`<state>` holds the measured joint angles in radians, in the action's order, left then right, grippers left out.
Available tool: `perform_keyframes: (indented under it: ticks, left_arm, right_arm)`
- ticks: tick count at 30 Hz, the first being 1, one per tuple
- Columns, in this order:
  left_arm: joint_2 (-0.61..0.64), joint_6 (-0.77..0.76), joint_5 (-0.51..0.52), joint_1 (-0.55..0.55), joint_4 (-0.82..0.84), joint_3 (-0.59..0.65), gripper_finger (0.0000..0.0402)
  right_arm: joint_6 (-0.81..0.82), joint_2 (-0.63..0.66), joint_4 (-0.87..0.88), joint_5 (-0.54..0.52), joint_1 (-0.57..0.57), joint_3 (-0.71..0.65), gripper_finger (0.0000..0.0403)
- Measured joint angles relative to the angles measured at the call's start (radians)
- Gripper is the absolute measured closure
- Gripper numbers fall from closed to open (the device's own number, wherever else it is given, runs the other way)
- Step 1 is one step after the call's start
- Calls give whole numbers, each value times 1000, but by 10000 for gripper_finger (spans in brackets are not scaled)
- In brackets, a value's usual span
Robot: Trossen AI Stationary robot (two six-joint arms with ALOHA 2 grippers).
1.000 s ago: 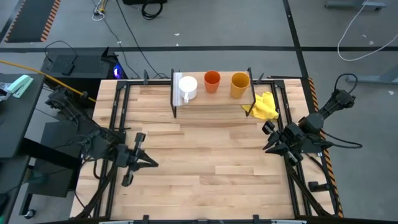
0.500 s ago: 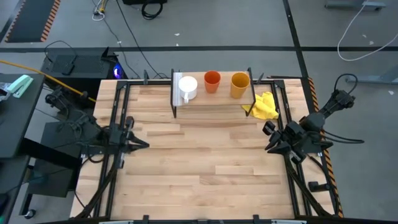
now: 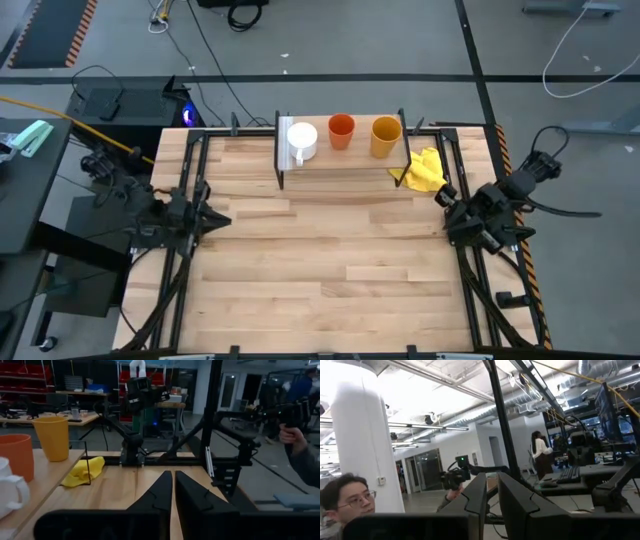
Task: Stack small to large cups/mugs on shelf
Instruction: Return to Home Position
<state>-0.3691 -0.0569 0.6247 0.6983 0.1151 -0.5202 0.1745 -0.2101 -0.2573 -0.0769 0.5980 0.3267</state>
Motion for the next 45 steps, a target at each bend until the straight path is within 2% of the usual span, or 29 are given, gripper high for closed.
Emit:
perform_keyframes:
  ticks: [9, 14, 20, 26, 30, 45]
  left_arm:
    - [174, 15, -15, 0, -48, 127, 376]
    - [245, 17, -92, 0, -90, 184, 376]
    - [293, 68, -199, 0, -215, 273, 368]
    - [293, 69, -230, 0, -297, 352, 372]
    - [293, 69, -254, 0, -375, 405, 378]
    - [292, 69, -256, 0, -499, 511, 369]
  right_arm:
    - [-12, 136, 78, 0, 0, 0, 345]
    - [2, 210, 145, 0, 0, 0, 345]
    - [-3, 210, 135, 16, 0, 0, 345]
    - [-2, 206, 32, 19, 0, -92, 345]
    - [-3, 208, -98, 51, 0, -167, 345]
    - [28, 208, -256, 62, 0, -318, 345]
